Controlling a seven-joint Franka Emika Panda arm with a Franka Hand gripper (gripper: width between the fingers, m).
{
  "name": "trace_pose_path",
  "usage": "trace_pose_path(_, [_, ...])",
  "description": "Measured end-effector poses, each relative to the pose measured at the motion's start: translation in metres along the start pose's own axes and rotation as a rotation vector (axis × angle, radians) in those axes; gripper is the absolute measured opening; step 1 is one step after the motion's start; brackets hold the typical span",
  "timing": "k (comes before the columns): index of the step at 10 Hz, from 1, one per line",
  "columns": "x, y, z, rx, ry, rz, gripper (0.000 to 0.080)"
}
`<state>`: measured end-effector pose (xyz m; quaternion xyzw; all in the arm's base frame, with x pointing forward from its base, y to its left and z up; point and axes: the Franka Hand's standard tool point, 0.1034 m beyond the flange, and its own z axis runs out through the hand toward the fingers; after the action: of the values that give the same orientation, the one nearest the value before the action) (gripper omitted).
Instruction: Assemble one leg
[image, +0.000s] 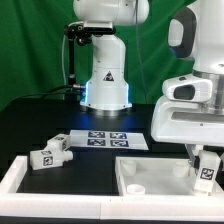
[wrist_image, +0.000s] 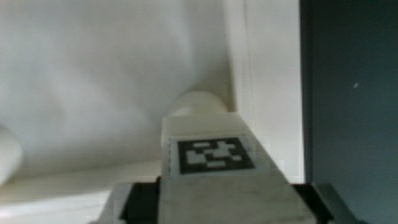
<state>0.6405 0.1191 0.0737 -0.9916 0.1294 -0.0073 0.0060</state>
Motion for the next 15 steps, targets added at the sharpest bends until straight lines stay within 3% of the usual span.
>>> trace_pose_path(4, [0.0011,0.0007,0.0007,0.004,0.004,0.409,0.0287])
trace_pose_path(7, [0.0055,0.0059,0.0020,0.087,-0.025,0.915,0.0287])
trace_pose_path(9, [0.0052,0.0073,0.0026,0.102,-0.022,1.088,0.0287])
trace_pose_path(10, [0.0052,0.0071,0.0027,0.101,-0.020,1.062,0.0288])
trace_pose_path(11, [0.0052,0.0071,0.0028,0.101,-0.019,1.027,0.0454])
trace_pose_path(12, [0.0053,0.0076,0.0030,0.099,-0.012,0.913,0.0454])
trace_pose_path(13, [0.0056,0.0078,0.0027,0.100,-0.002,0.723,0.0608])
trace_pose_path(15, [0.0036,0.0017,-0.0019,0.102,0.018,0.388,0.0638])
